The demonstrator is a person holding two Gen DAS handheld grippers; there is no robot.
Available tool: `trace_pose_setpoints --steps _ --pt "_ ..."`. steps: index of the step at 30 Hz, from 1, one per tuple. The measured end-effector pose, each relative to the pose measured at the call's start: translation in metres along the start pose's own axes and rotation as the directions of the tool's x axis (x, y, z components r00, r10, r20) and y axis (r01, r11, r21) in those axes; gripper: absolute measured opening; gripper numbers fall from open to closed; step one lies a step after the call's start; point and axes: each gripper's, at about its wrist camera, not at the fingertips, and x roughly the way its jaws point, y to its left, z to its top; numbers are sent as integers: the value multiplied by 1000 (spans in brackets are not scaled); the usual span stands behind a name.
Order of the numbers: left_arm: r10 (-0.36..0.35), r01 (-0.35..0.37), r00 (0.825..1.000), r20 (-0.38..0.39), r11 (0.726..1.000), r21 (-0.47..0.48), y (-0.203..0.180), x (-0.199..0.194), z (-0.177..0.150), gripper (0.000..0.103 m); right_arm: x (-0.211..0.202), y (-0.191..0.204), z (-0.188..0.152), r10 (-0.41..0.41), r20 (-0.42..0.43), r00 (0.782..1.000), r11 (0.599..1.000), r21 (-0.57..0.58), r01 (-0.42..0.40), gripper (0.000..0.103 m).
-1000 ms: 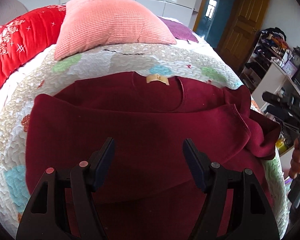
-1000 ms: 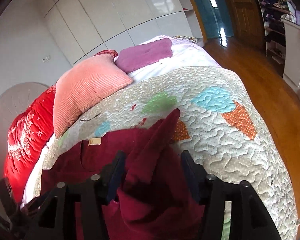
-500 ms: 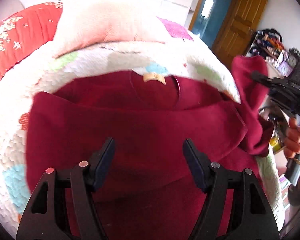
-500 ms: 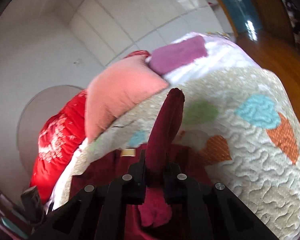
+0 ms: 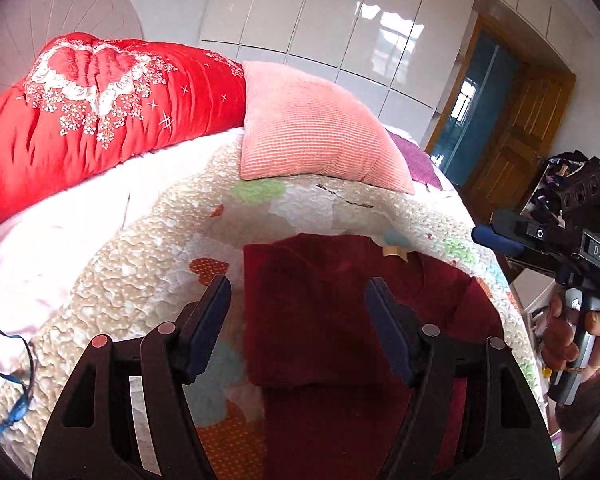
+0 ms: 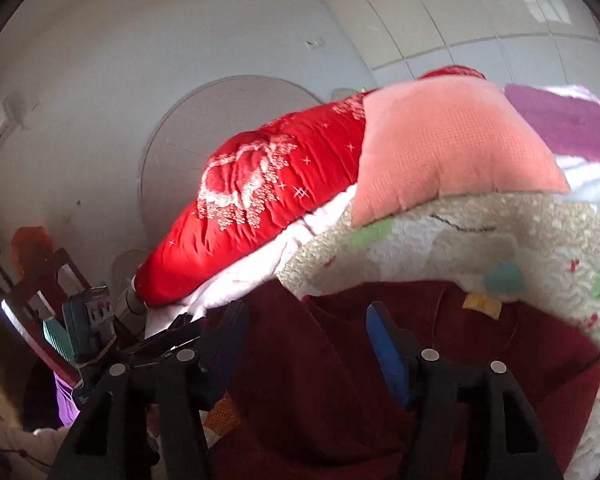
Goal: Fold small clothes
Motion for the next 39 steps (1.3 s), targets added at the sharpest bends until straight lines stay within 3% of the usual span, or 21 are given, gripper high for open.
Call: trace_pose_setpoints --steps 3,5,12,15,21,23,25,27,28,29,31,35,39 --pt "9 -9 1000 -10 999 31 1 5 -3 71 -19 -8 -20 -28 49 998 999 43 26 61" --pt "6 -5 1000 -26 999 42 4 8 -7 71 -36 -13 -34 -56 17 998 998 27 55 61" --pt "55 -58 996 -67 998 -31 26 23 -23 71 -17 22 -93 -159 -72 985 973 -180 144 61" --pt "69 -76 994 -80 993 -95 43 28 -27 71 11 45 -115 -216 -96 972 924 -342 172 61" --pt "71 -80 996 -52 977 -196 71 27 -33 70 67 87 -145 -273 -173 946 796 -594 121 61" --pt "73 -83 996 -54 975 -208 77 30 -34 71 86 94 -149 -325 -185 927 752 -645 135 53" --pt "58 -69 997 -59 977 -204 80 33 -35 71 104 91 -147 -372 -203 906 738 -657 155 40" --pt "38 -49 997 -60 979 -195 81 35 -35 71 114 82 -142 -393 -211 895 748 -639 177 35" --pt "26 -38 998 -63 981 -192 81 36 -35 71 116 78 -138 -392 -218 894 761 -623 182 26" --pt "7 -20 998 -67 982 -189 81 37 -34 71 115 76 -135 -381 -222 898 778 -602 181 13" --pt "-41 26 996 -73 982 -189 80 39 -33 71 104 73 -121 -305 -229 924 843 -517 150 4" --pt "-130 112 990 -62 965 -235 83 37 -27 71 80 75 -112 -227 -223 948 892 -438 111 4" --pt "-261 252 965 -16 943 -219 73 22 -20 71 58 92 -112 -99 -248 964 907 -422 -16 4"
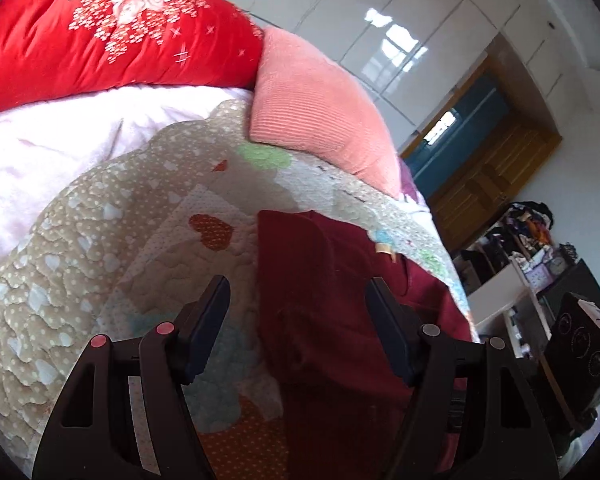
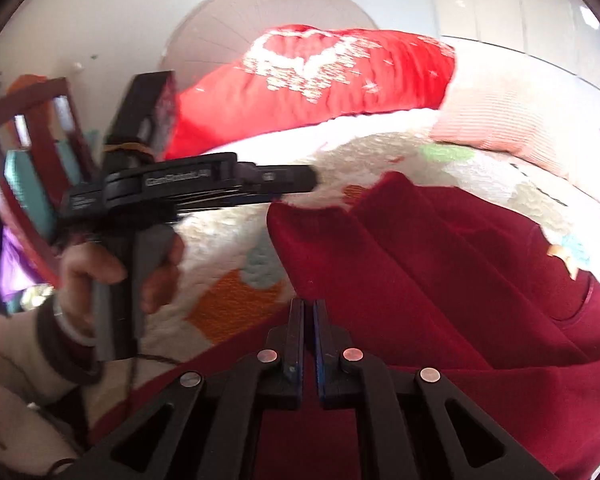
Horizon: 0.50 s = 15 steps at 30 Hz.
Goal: Fold small clothes
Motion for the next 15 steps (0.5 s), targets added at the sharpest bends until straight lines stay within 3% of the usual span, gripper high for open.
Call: trace_pose_setpoints --steps 3,7,9,15 --pt "-63 63 998 9 997 34 -9 -6 1 82 -10 -8 7 -16 36 999 999 30 14 4" --pt "-173 172 985 -17 985 -13 -1 -3 6 83 -5 -41 22 -91 61 994 990 117 83 4" --pt "-201 201 979 -26 979 -19 2 3 9 88 8 -58 25 -75 39 996 985 157 68 4" --pt "-107 104 990 -93 994 -40 18 48 8 92 42 -88 30 -87 -8 996 971 222 87 4"
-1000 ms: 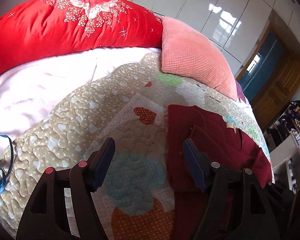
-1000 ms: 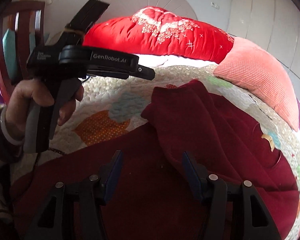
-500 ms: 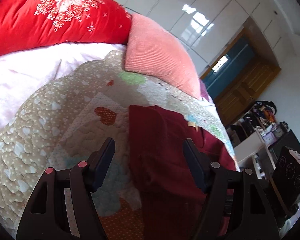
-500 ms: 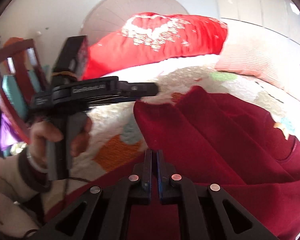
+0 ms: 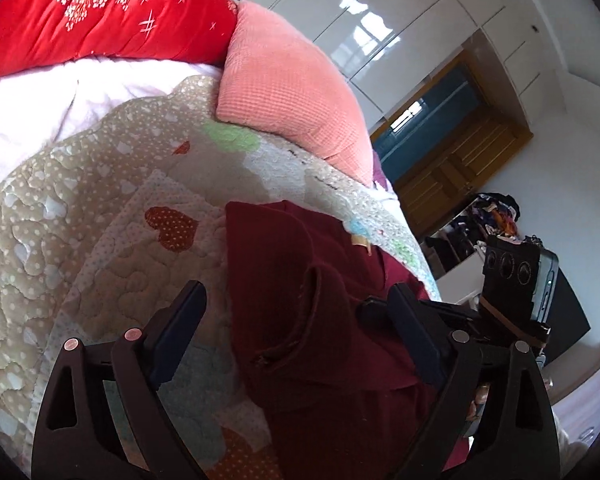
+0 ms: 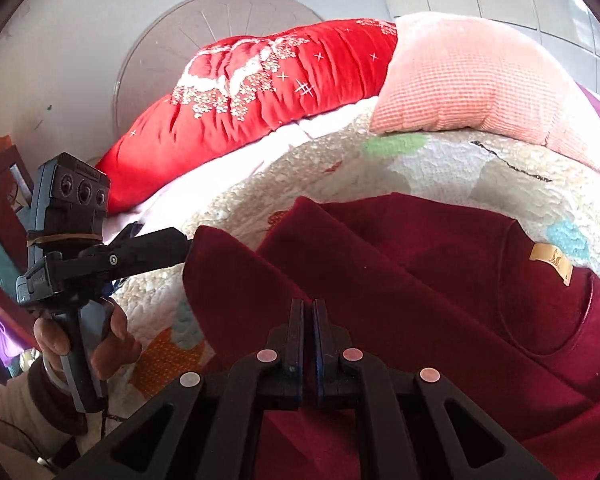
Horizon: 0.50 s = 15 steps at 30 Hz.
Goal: Fold small clothes
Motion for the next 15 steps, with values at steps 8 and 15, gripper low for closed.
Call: trace_pose_setpoints --steps 8,15 --pt "-15 12 1000 21 993 116 -17 2 -6 81 14 -12 1 7 12 1000 999 50 -7 4" --pt "127 -106 990 -62 957 271 -43 25 -11 26 -57 -41 -17 -13 145 989 980 200 -17 25"
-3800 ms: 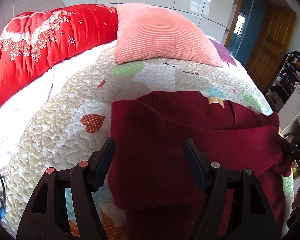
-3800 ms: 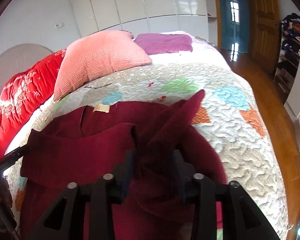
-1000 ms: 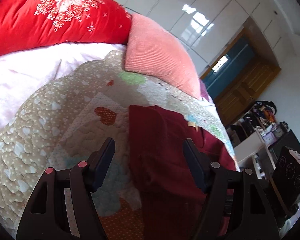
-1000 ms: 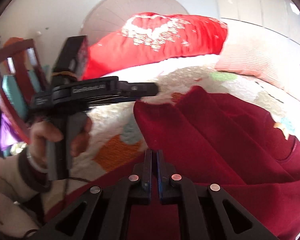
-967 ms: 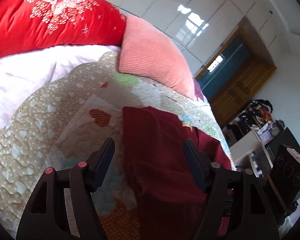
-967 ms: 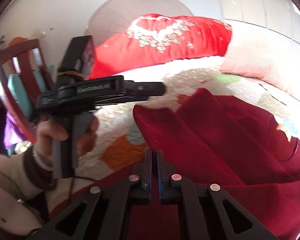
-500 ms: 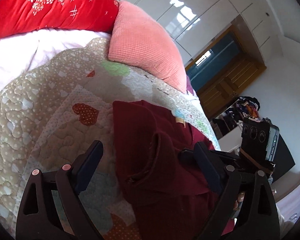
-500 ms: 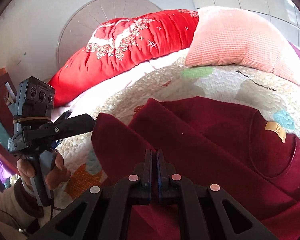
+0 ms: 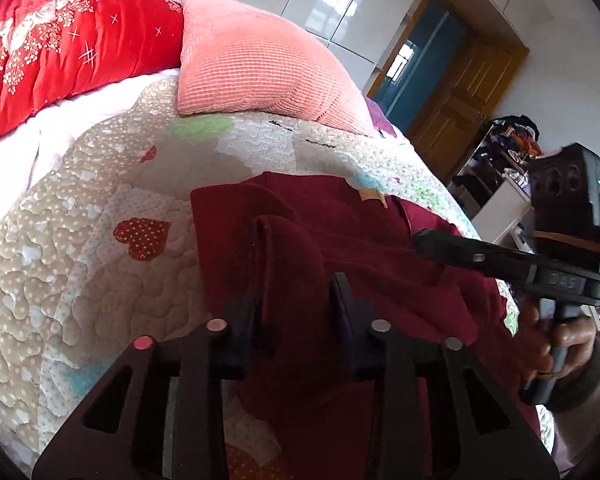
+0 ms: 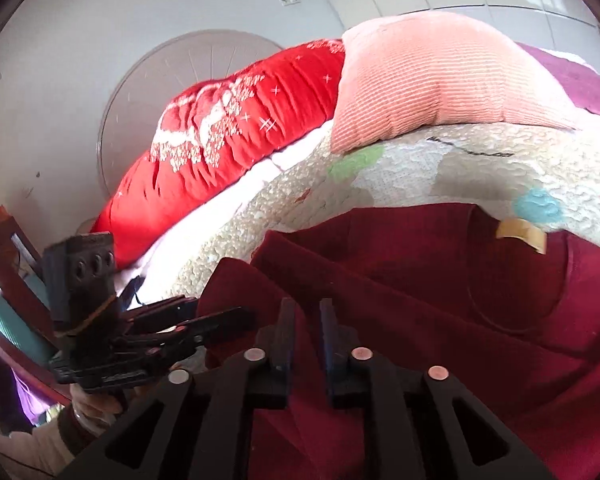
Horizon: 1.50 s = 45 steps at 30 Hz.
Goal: Fold small clothes
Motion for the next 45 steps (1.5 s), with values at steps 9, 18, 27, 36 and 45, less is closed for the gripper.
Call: trace_pose_setpoints --steps 9,18,27,36,45 --pt "-30 28 998 54 999 24 -48 -33 41 11 -115 -93 -16 -453 80 888 888 125 442 50" --pt "-27 9 989 145 993 120 -101 -70 79 10 -69 -175 -18 -431 -45 901 838 351 418 66" --pt "111 -110 989 93 994 -21 -60 -46 67 10 -120 -202 -28 -571 98 815 746 476 466 7" --pt "176 -189 980 -97 969 -157 4 30 4 10 -148 -175 -58 -417 57 907 827 438 352 42" --pt "188 -203 976 -106 967 -153 -2 25 4 10 -139 -130 -98 -481 -16 877 842 272 466 54"
